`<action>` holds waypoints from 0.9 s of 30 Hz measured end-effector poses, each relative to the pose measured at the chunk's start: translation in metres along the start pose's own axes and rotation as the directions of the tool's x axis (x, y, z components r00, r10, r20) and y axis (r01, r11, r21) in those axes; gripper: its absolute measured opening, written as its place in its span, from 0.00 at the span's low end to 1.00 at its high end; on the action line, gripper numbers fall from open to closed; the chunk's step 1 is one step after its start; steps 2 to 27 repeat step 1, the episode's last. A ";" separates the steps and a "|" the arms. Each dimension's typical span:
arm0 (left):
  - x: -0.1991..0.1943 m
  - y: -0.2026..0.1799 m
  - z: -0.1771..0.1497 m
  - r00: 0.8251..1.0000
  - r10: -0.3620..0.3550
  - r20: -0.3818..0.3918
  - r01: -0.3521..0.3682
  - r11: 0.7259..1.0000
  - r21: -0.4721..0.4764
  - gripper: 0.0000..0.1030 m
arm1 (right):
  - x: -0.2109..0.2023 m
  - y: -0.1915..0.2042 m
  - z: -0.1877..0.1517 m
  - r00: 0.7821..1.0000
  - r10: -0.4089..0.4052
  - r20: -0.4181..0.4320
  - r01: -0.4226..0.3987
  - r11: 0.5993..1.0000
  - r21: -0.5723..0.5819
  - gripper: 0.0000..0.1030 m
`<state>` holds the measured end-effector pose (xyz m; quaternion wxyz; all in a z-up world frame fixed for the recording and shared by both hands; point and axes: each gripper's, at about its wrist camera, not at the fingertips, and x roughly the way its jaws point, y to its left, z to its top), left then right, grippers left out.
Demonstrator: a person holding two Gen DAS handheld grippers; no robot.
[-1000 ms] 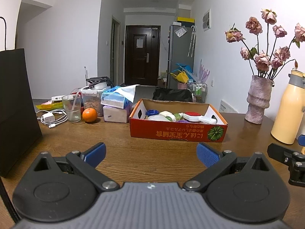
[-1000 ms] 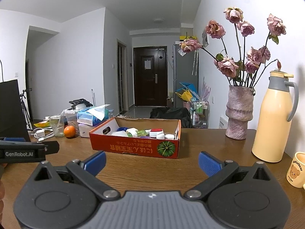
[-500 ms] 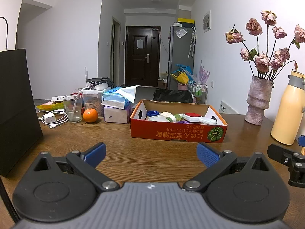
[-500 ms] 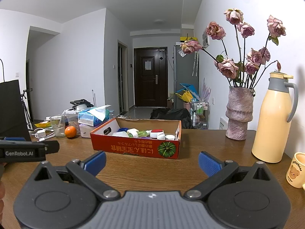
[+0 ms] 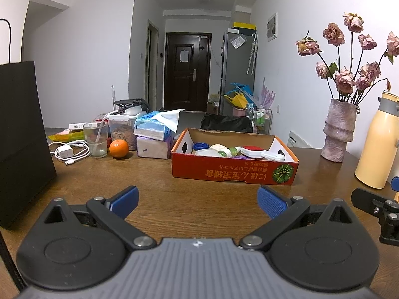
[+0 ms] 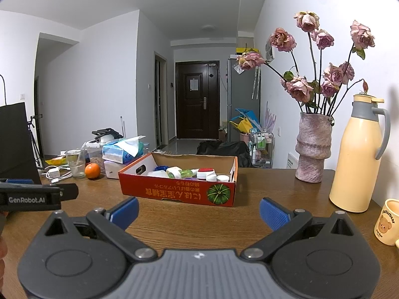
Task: Organize rigid objects
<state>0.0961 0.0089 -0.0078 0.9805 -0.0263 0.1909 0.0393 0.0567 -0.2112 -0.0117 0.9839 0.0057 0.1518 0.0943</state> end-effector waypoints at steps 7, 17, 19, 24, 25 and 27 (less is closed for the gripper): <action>0.000 0.000 0.000 1.000 -0.004 -0.004 0.003 1.000 -0.003 1.00 | -0.001 0.001 -0.001 1.000 0.000 0.000 0.000 1.000 -0.001 1.00; 0.000 0.000 0.000 1.000 -0.004 -0.004 0.003 1.000 -0.003 1.00 | -0.001 0.001 -0.001 1.000 0.000 0.000 0.000 1.000 -0.001 1.00; 0.000 0.000 0.000 1.000 -0.004 -0.004 0.003 1.000 -0.003 1.00 | -0.001 0.001 -0.001 1.000 0.000 0.000 0.000 1.000 -0.001 1.00; 0.000 0.000 0.000 1.000 -0.004 -0.004 0.003 1.000 -0.003 1.00 | -0.001 0.001 -0.001 1.000 0.000 0.000 0.000 1.000 -0.001 1.00; 0.000 0.000 0.000 1.000 -0.004 -0.004 0.003 1.000 -0.003 1.00 | -0.001 0.001 -0.001 1.000 0.000 0.000 0.000 1.000 -0.001 1.00; 0.000 0.000 0.000 1.000 -0.004 -0.004 0.003 1.000 -0.003 1.00 | -0.001 0.001 -0.001 1.000 0.000 0.000 0.000 1.000 -0.001 1.00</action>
